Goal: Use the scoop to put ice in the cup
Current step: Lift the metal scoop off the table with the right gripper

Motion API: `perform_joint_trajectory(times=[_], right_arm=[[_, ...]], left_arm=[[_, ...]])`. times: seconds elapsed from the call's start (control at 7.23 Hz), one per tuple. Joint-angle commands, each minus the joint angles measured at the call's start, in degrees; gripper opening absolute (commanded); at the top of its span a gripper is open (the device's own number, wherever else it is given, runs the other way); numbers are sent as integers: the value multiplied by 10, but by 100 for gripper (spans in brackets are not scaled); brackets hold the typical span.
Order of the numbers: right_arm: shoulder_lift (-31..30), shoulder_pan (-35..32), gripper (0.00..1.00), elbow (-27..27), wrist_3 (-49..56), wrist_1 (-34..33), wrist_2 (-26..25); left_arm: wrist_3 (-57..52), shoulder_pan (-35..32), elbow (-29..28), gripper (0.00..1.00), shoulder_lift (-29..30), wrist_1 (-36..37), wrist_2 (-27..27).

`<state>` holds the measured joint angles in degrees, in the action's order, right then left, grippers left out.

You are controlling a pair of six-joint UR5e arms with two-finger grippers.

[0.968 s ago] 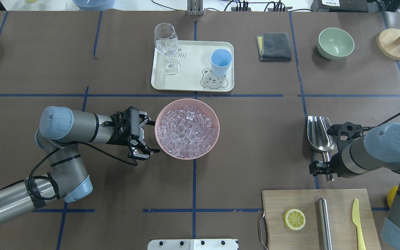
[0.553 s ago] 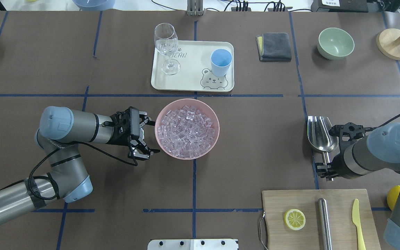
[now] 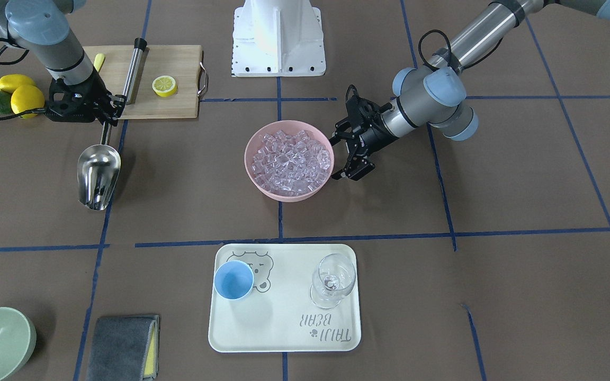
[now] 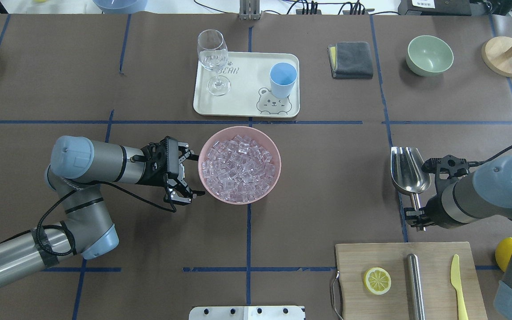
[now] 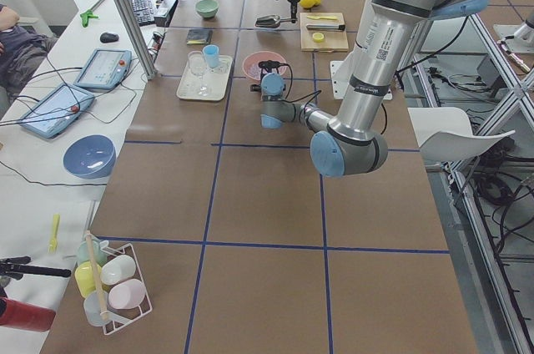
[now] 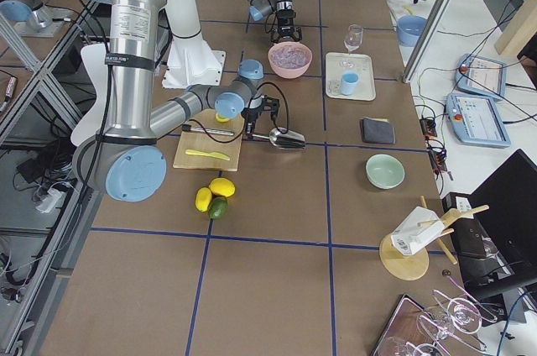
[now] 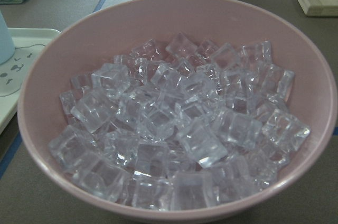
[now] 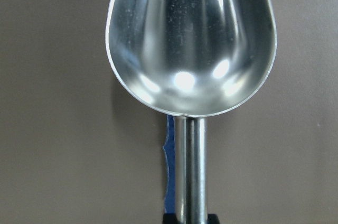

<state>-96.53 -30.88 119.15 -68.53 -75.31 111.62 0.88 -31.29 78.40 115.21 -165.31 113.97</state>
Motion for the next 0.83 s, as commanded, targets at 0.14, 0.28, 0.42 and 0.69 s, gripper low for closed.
perform_joint_trajectory(times=[0.14,0.28,0.42,0.69], right_arm=[[27,-9,0,18,91,-41,0],[27,-22,0,27,232,-55,-5],[31,-47,0,29,370,-56,-11],[57,-62,0,31,504,-66,-11]], left_arm=[[1,0,0,100,0,0,-1],[1,0,0,100,0,0,-1],[1,-1,0,100,0,-1,0],[2,-1,0,100,0,0,0]])
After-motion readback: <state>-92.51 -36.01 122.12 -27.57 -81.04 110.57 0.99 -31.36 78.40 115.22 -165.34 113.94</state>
